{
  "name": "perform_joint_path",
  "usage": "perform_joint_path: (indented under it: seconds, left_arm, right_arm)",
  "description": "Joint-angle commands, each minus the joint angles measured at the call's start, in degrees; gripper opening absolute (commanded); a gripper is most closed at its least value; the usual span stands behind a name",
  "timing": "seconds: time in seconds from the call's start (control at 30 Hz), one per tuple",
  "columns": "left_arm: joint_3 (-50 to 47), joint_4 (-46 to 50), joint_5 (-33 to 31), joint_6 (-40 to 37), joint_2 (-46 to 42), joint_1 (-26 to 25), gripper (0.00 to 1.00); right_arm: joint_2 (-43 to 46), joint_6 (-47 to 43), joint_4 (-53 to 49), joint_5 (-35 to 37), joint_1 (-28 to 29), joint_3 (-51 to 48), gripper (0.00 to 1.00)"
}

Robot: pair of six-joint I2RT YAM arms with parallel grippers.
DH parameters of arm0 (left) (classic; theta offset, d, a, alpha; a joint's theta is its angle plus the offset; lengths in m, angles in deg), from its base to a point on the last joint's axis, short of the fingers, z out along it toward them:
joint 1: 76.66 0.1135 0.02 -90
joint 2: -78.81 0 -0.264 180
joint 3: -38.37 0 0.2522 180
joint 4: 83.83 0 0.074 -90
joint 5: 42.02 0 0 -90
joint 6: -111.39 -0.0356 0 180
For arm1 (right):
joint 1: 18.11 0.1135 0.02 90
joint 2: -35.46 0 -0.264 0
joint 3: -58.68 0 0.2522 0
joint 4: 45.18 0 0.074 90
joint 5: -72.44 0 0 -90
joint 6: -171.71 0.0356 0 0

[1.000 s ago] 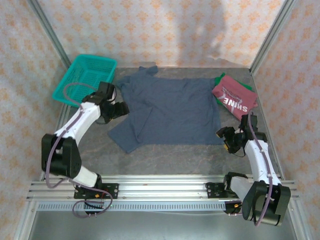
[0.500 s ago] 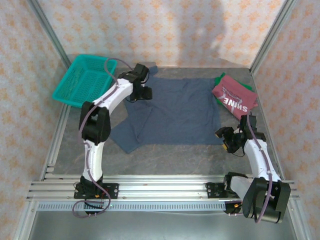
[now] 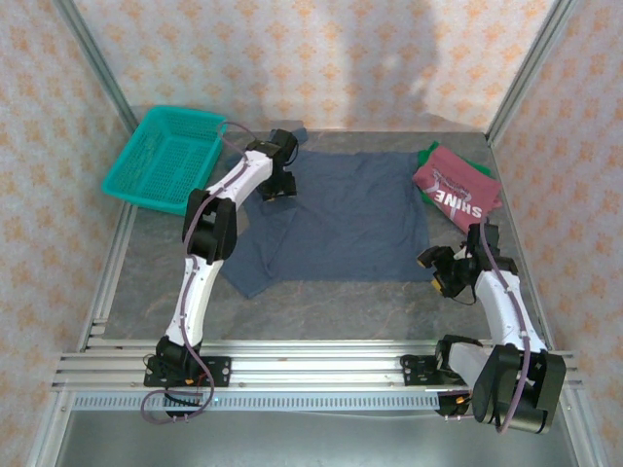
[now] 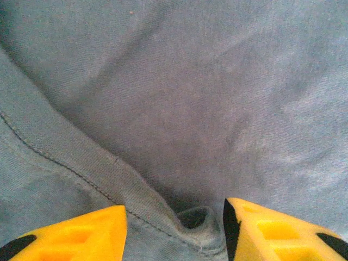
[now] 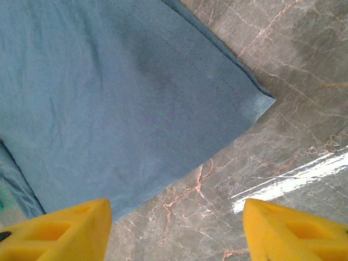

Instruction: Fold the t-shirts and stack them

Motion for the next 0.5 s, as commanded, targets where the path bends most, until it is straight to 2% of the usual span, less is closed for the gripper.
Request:
perform_joint_path:
  seconds: [0.0, 0.17, 0.27, 0.47]
  left_arm:
    - [1.9, 1.7, -1.1, 2.4, 0.7, 0.2, 0.43]
    - [1.8, 2.2, -2.2, 2.1, -0.1, 0.4, 0.19]
    - [-1.8, 1.1, -3.8, 1.2, -3.8, 1.1, 0.08]
    - [-14.7, -3.3, -5.4, 0.8, -16.8, 4.4, 0.01]
  right_arm:
    - [0.6, -1.2, -0.7, -0.4, 0.2, 0.5, 0.65]
    - [0.0, 0.0, 1.3, -0.6, 0.3, 0.1, 0.65]
    - [-0.6, 1.2, 2.7, 0.5, 0.2, 0.0, 0.64]
    - [-2.7, 3.0, 5.0, 1.0, 0.2, 0.6, 0.63]
